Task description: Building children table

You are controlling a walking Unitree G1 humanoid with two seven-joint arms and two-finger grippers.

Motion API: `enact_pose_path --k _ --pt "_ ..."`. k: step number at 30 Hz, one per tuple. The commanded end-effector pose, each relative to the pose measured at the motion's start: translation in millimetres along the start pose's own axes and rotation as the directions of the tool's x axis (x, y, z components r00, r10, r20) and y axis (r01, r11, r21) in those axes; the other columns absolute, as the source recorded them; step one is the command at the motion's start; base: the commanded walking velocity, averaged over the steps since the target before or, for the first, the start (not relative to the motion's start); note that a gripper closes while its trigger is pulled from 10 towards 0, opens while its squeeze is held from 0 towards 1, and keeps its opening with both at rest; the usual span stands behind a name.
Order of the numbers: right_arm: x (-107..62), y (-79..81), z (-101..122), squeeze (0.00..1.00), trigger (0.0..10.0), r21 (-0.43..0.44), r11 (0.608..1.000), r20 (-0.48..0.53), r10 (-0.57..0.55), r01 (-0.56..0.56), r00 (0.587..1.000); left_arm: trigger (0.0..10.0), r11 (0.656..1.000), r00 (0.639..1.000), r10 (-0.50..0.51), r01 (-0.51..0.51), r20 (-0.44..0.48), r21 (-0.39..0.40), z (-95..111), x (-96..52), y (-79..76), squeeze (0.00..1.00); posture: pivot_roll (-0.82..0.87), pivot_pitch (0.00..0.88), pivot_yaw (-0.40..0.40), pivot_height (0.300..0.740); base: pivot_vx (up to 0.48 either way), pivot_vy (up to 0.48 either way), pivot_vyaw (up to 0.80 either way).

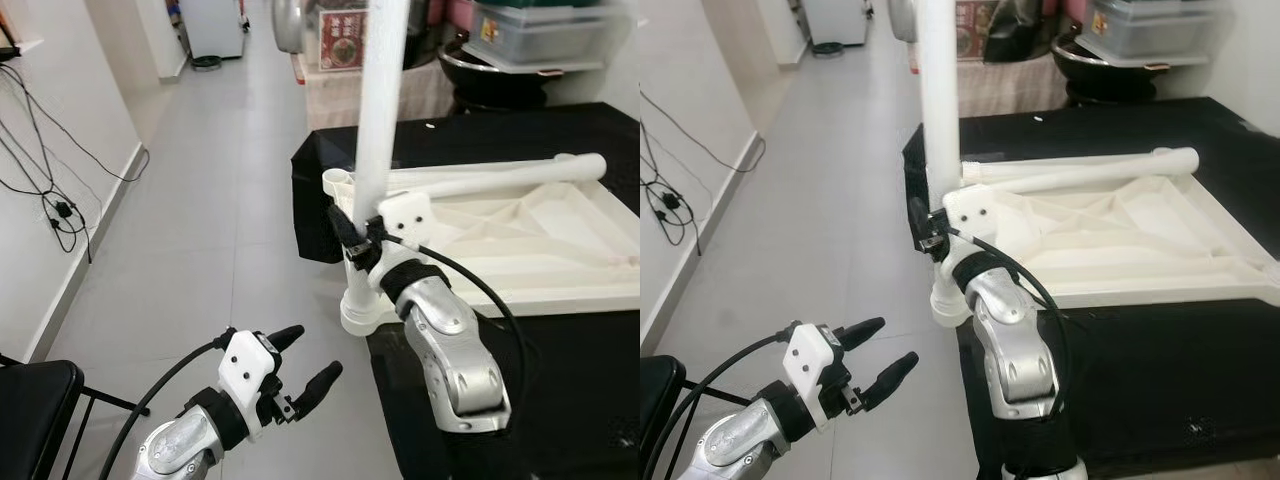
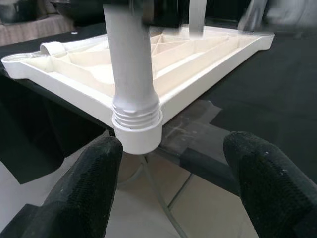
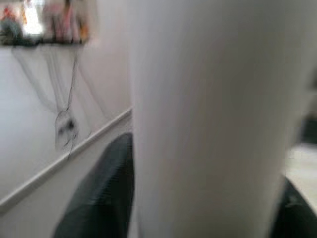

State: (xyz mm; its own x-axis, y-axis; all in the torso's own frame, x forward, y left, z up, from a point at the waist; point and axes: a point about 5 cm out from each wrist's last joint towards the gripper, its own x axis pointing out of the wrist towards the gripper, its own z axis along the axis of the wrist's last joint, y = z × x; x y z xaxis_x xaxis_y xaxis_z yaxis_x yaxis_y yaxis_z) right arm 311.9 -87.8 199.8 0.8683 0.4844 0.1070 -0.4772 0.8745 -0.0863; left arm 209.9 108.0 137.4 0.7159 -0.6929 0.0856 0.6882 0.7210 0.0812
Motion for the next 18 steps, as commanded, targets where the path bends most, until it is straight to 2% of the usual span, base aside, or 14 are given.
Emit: enact_pose_path --k 1,3,4,5,6,8,11,12,13,14,15,16,17,18 --pt "5.9 0.9 9 1.00 10.0 0.031 0.995 0.049 0.088 -0.090 0.995 10.0 1.000 1.000 0.011 -0.011 -0.020 -0.014 -4 -2.5 0.2 0.00 0.05 0.085 0.023 0.740 0.000 0.000 0.00" --pt "9.7 -1.8 11 1.00 10.0 0.040 0.983 0.059 0.178 -0.181 0.982 10.0 1.000 1.000 0.013 -0.014 -0.018 -0.016 -4 -2.5 -0.2 0.00 0.05 0.086 0.020 0.740 0.000 0.000 0.00" --pt "9.7 -1.8 11 1.00 10.0 0.040 0.983 0.059 0.178 -0.181 0.982 10.0 1.000 1.000 0.013 -0.014 -0.018 -0.016 -4 -2.5 -0.2 0.00 0.05 0.086 0.020 0.740 0.000 0.000 0.00" --pt "13.9 -3.8 10 1.00 10.0 0.034 0.956 0.054 0.290 -0.292 0.956 10.0 1.000 1.000 0.016 -0.016 -0.017 -0.017 -4 -2.4 -1.2 0.00 0.06 0.087 0.015 0.740 0.000 0.000 0.00" --pt "15.5 -4.7 10 1.00 10.0 0.031 0.942 0.051 0.333 -0.335 0.942 10.0 1.000 1.000 0.016 -0.017 -0.016 -0.018 -4 -2.3 -1.6 0.00 0.06 0.087 0.015 0.740 0.000 0.000 0.00" --pt "17.5 -7.0 11 1.00 10.0 0.016 0.937 0.049 0.349 -0.350 0.936 10.0 1.000 1.000 0.017 -0.017 -0.017 -0.018 -4 -2.2 -1.9 0.00 0.06 0.086 0.013 0.740 0.000 0.000 0.00" --pt "22.4 -10.1 24 1.00 10.0 -0.014 0.894 0.072 0.448 -0.448 0.891 10.0 1.000 1.000 0.020 -0.021 -0.017 -0.018 -4 -2.6 -2.6 0.00 0.06 0.086 0.010 0.740 0.000 0.000 0.00" --pt "23.9 -10.8 29 1.00 10.0 -0.012 0.866 0.073 0.500 -0.500 0.863 10.0 1.000 1.000 0.022 -0.023 -0.017 -0.019 -5 -3.0 -2.9 0.00 0.06 0.089 0.009 0.740 0.000 0.000 0.00" --pt "23.9 -10.8 29 1.00 10.0 -0.012 0.866 0.073 0.500 -0.500 0.863 10.0 1.000 1.000 0.022 -0.023 -0.017 -0.019 -5 -3.0 -2.9 0.00 0.06 0.089 0.009 0.740 0.000 0.000 0.00" --pt "23.7 -9.7 33 0.35 10.0 -0.023 0.826 0.066 0.563 -0.563 0.824 10.0 1.000 1.000 0.023 -0.024 -0.017 -0.020 -5 -3.3 -3.3 0.00 0.07 0.088 0.008 0.740 0.000 0.000 0.00" --pt "23.5 -9.3 36 0.00 10.0 -0.023 0.781 0.054 0.625 -0.624 0.779 10.0 1.000 1.000 0.023 -0.024 -0.018 -0.020 -5 -3.5 -3.6 0.00 0.07 0.088 0.008 0.740 0.000 0.000 0.00" --pt "23.5 -9.3 36 0.00 10.0 -0.023 0.781 0.054 0.625 -0.624 0.779 10.0 1.000 1.000 0.023 -0.024 -0.018 -0.020 -5 -3.5 -3.6 0.00 0.07 0.088 0.008 0.740 0.000 0.000 0.00" --pt "23.0 -9.2 38 0.00 10.0 -0.027 0.740 0.046 0.672 -0.672 0.739 10.0 1.000 1.000 0.023 -0.024 -0.019 -0.021 -5 -3.7 -3.8 0.00 0.07 0.087 0.008 0.740 0.000 0.000 0.00" --pt "23.9 -11.2 38 0.00 10.0 -0.037 0.721 0.030 0.693 -0.692 0.720 10.0 1.000 1.000 0.023 -0.023 -0.020 -0.021 -5 -3.9 -4.0 0.00 0.07 0.086 0.008 0.740 0.000 0.000 0.00"
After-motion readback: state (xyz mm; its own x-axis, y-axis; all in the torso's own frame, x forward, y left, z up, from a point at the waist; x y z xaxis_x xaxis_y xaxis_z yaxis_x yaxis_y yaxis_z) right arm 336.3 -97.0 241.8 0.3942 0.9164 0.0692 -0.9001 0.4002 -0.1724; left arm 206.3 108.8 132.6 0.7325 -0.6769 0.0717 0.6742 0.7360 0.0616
